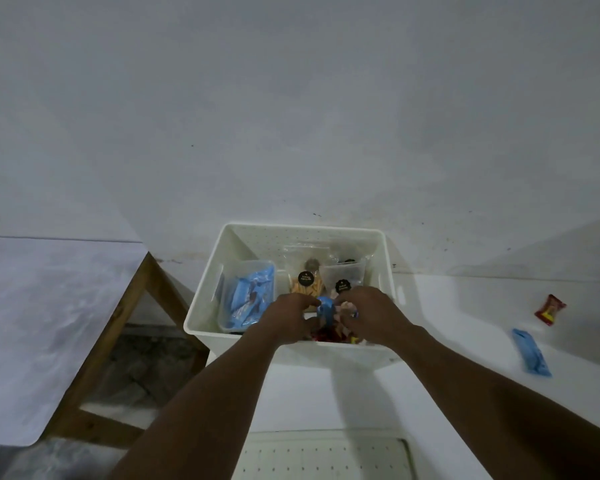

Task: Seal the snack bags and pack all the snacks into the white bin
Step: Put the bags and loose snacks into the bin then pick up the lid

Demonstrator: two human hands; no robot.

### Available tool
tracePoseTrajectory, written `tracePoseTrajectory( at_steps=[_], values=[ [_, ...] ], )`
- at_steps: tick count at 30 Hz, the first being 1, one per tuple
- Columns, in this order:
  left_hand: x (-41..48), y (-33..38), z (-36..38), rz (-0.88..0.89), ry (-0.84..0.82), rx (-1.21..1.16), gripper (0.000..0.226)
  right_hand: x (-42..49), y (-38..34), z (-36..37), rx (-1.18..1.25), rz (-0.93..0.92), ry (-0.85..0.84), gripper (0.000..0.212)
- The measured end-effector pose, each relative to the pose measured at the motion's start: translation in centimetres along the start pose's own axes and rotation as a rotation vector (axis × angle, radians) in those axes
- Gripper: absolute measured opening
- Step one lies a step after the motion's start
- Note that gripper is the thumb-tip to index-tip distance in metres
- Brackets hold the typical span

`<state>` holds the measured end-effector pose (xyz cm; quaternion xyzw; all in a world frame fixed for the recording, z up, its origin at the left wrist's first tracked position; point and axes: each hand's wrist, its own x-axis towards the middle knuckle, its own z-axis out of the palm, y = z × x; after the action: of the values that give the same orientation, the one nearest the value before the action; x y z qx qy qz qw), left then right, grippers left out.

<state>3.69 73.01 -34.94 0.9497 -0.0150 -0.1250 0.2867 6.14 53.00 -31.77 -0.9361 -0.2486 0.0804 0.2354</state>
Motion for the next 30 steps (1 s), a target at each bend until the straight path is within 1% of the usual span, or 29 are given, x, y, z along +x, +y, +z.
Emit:
tracePoseTrajectory(
  at_steps=[2,6,9,11,13,15,16,17,19,21,22,24,26,28,30],
  values=[
    [0.2,0.5,0.2,-0.001,0.021,-0.037,0.043,-0.3,0.4,-0.3,0.006,0.033,0.023,0.02],
    [0.0,2.6,0.6,0.042,0.064,-0.059,0.029,-1.8,1.5,-1.6,-0.01,0.045,0.063,0.021],
    [-0.5,5.9,1.2,0.063,0.137,-0.055,0.034,-4.2,3.1,-2.8,0.004,0.051,0.188,0.022],
    [-0.9,8.9,2.1,0.117,0.227,-0.014,0.03,-6.4,4.6,-3.6,0.007,0.066,0.279,0.02],
    [-1.6,12.3,3.4,0.199,0.324,0.018,0.027,-9.0,6.8,-4.3,-0.001,0.092,0.329,0.019],
    [-2.5,15.5,5.5,0.288,0.394,0.021,0.026,-11.8,9.6,-4.7,-0.012,0.147,0.328,0.019],
    [-3.0,17.0,6.9,0.318,0.401,0.017,0.026,-13.3,11.2,-4.8,-0.015,0.18,0.318,0.02],
    [-3.4,18.3,8.5,0.338,0.387,0.011,0.027,-14.9,13.0,-4.7,-0.014,0.217,0.308,0.022],
    [-3.9,20.3,12.1,0.35,0.303,0.021,0.032,-18.4,16.9,-4.2,-0.009,0.309,0.274,0.026],
    [-4.3,21.6,16.1,0.338,0.173,0.062,0.043,-22.1,20.5,-3.5,-0.033,0.403,0.198,0.036],
    [-4.5,21.9,18.2,0.324,0.096,0.091,0.051,-23.8,22.2,-3.0,-0.061,0.42,0.156,0.043],
    [-4.8,22.3,22.5,0.289,-0.03,0.17,0.068,-26.7,25.1,-1.5,-0.149,0.384,0.04,0.058],
    [-4.8,22.3,26.5,0.262,-0.097,0.254,0.08,-28.7,27.3,0.1,-0.196,0.341,-0.073,0.067],
    [-4.3,22.6,29.6,0.256,-0.105,0.311,0.084,-29.8,29.1,1.4,-0.194,0.342,-0.112,0.065],
    [-3.3,23.2,31.8,0.283,-0.096,0.344,0.08,-30.5,30.8,2.0,-0.215,0.325,-0.099,0.054]
  ],
)
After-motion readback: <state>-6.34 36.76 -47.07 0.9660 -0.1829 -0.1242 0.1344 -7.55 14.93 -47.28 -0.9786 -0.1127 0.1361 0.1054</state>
